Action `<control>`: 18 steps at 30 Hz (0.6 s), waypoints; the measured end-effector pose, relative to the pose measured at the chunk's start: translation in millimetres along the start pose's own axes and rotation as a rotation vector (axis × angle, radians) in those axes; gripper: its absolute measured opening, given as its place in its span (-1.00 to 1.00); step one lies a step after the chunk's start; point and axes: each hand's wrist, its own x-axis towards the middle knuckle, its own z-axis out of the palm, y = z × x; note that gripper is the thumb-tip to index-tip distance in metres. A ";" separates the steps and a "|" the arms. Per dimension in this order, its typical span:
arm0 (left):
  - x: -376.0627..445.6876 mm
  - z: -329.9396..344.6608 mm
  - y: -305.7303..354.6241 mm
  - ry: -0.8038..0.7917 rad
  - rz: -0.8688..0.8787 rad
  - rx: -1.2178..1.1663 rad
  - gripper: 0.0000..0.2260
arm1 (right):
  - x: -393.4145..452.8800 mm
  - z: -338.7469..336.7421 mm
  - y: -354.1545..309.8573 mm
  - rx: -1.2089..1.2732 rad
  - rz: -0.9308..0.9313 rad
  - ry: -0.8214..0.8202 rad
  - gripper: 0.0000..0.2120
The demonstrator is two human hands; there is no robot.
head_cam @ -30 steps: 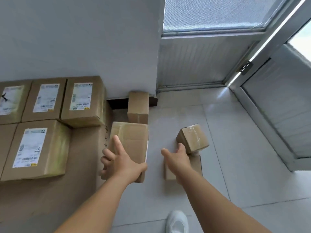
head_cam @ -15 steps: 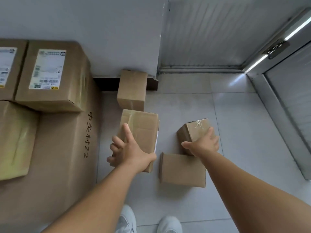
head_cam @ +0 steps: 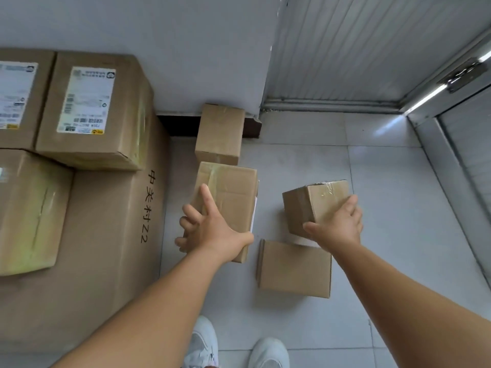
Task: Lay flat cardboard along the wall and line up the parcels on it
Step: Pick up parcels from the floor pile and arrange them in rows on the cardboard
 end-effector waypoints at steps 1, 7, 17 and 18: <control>-7.8 -9.5 0.1 0.003 -0.013 -0.023 0.21 | -7.8 -8.1 -6.9 0.057 0.002 0.000 0.15; -59.2 -72.7 -7.2 0.054 -0.096 -0.113 0.20 | -68.9 -47.3 -62.7 0.327 -0.018 -0.039 0.05; -129.6 -163.3 -93.6 0.186 -0.229 -0.312 0.19 | -199.1 -35.0 -135.2 0.541 0.001 -0.250 -0.15; -133.7 -168.2 -107.3 0.192 -0.245 -0.326 0.19 | -210.8 -28.8 -138.7 0.549 0.007 -0.260 -0.16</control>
